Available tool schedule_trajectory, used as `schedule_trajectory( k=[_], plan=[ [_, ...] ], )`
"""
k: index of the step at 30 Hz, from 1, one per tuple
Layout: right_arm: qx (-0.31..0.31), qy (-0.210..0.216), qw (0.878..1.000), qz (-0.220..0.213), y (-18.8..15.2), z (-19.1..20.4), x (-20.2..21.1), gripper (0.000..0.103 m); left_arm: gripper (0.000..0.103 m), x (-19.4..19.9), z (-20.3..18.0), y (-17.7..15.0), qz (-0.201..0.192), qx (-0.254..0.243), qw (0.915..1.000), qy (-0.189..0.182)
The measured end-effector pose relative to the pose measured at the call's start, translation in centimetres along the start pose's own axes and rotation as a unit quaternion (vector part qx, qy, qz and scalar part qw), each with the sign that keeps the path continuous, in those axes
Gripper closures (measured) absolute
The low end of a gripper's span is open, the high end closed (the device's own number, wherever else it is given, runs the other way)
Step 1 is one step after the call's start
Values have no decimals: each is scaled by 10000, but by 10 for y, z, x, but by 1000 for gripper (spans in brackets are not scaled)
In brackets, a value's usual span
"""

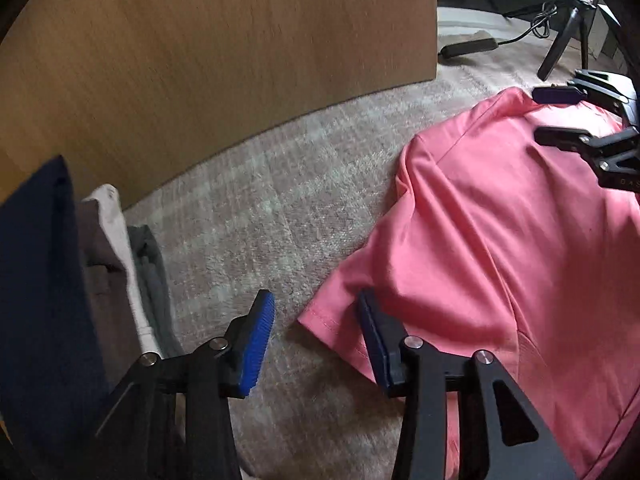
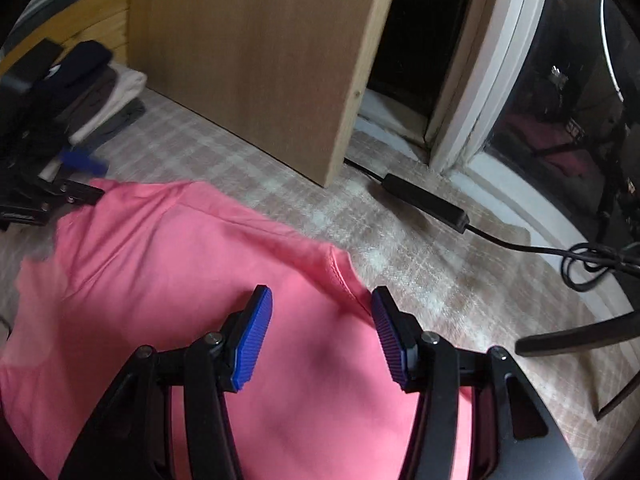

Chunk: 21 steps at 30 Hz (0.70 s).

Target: Fold clothes

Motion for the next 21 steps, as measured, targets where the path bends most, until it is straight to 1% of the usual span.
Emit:
schedule_trajectory(
  k=[1,2,3,4,6,7,8,9,10,11,12,14,16,18,20,21],
  plan=[
    [-26,-120,9999,78,0,-5,-5,52,85,0,-1,1,-47,5,9999,-143],
    [-120,-190,9997,96,1,-11,-5,52,101,-1,-1,1,-43,47,9995,-324],
    [-229,-294,9992,133,2,-18,-6,52,101,0,0,1,-17,19,9997,-263],
    [-336,-374,9986,168,2,-24,-8,52,101,3,1,0,4,-45,9999,-123],
    [-480,-247,9983,203,2,-29,-8,52,101,9,11,-1,-42,38,9996,267],
    [-523,-187,9982,214,2,-30,-7,51,101,10,17,-2,-33,143,9992,370],
    [-499,-201,9983,215,1,-30,-6,50,98,11,16,-3,-41,146,9996,229],
    [-498,-251,9982,239,1,-30,-5,50,92,12,14,-3,-52,149,9998,96],
    [-516,-312,9978,267,1,-30,-3,50,87,17,14,-3,-100,146,9998,113],
    [-529,-359,9976,273,1,-29,0,50,71,21,13,-4,-148,144,9997,129],
    [-538,-356,9976,257,2,-27,7,50,70,29,12,-5,-206,163,9996,135],
    [-503,-174,9985,130,1,-17,34,50,71,52,10,-12,-418,232,9988,41],
    [-435,25,9990,-67,-1,-6,67,50,69,88,14,-33,-663,266,9974,-68],
    [-465,214,9982,-306,-4,0,109,50,68,125,14,-57,-905,327,9951,-219],
    [-527,336,9965,-546,-8,4,154,50,66,169,9,-91,-1131,413,9920,-384],
    [-558,371,9956,-649,-10,5,177,50,64,186,7,-106,-1218,488,9906,-379]
  ],
)
Point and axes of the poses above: each gripper's, at about its wrist camera, not at the fingertips, and x roughly against the way its jaws point, z to its left, y to its top, the point moved 5 cm from there along -x, roughly the way its jaws point, and after that the axes turned 6 degrees about -x, right-handed, at the moved point
